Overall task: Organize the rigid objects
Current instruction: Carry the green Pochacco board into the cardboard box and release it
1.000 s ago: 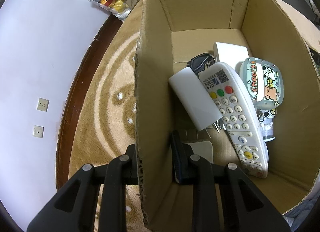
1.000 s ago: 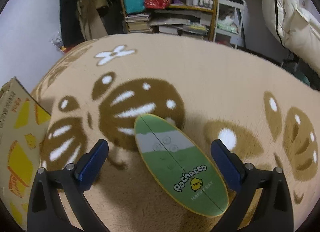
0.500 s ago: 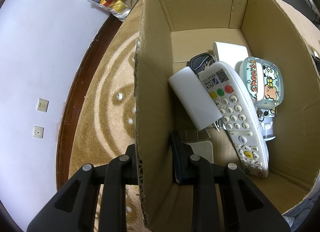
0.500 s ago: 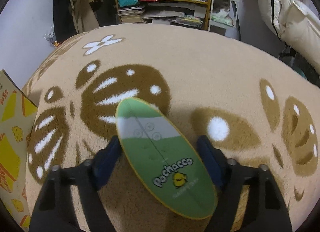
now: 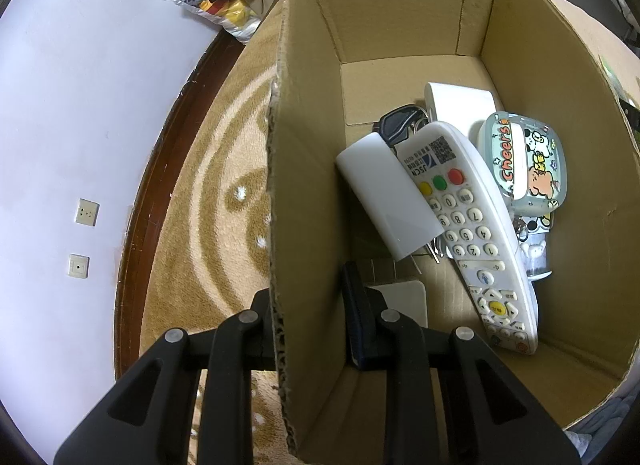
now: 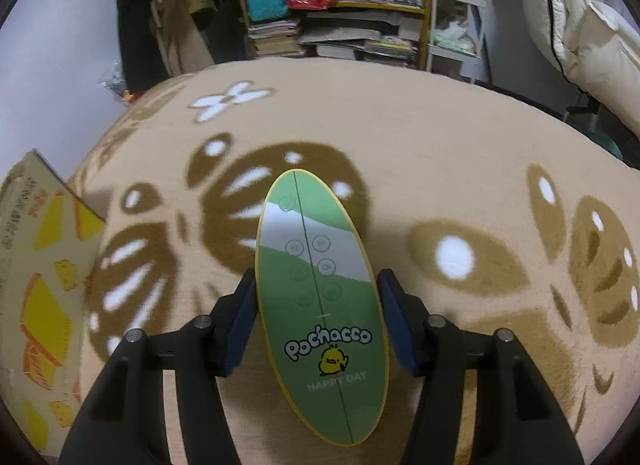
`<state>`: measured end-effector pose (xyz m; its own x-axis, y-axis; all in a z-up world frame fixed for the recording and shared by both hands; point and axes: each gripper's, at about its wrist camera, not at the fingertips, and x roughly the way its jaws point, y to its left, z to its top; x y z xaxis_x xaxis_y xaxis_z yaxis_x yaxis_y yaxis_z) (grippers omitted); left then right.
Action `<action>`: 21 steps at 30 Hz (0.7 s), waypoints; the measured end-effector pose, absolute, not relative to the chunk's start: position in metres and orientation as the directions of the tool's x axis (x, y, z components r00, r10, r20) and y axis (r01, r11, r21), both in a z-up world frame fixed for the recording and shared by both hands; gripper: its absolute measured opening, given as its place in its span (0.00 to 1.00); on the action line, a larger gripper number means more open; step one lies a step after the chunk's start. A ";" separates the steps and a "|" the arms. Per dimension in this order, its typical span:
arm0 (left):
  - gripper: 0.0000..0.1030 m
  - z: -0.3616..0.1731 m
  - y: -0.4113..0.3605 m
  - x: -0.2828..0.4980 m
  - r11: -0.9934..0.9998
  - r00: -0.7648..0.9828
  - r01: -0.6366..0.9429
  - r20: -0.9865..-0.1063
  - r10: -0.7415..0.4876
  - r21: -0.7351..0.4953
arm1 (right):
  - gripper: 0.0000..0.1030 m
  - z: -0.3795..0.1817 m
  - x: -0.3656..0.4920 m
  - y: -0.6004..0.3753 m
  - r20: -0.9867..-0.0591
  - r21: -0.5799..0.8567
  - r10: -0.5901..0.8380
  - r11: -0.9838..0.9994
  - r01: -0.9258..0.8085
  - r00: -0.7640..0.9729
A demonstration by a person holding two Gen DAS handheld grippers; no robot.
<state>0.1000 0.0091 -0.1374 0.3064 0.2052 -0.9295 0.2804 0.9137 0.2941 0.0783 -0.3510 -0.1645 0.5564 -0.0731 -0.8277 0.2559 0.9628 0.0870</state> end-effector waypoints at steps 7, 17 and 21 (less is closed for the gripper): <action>0.24 -0.137 0.009 0.100 0.912 0.307 0.282 -0.929 0.207 0.296 | 0.60 -0.146 0.084 -0.313 -0.794 0.132 -0.014 0.972 0.196 0.607; 0.24 -0.137 0.009 0.100 0.912 0.307 0.281 -0.929 0.208 0.297 | 0.60 -0.107 0.084 -0.267 -0.751 0.155 0.029 0.979 0.134 0.660; 0.23 -0.137 0.010 0.100 0.912 0.308 0.283 -0.928 0.208 0.298 | 0.60 -0.087 0.083 -0.252 -0.722 0.169 0.060 0.981 0.093 0.689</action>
<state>0.1000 0.0098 -0.1367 0.3080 0.2079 -0.9284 0.2829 0.9117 0.2980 0.0831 -0.2520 -0.0871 0.6893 0.0595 -0.7220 0.0925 0.9812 0.1692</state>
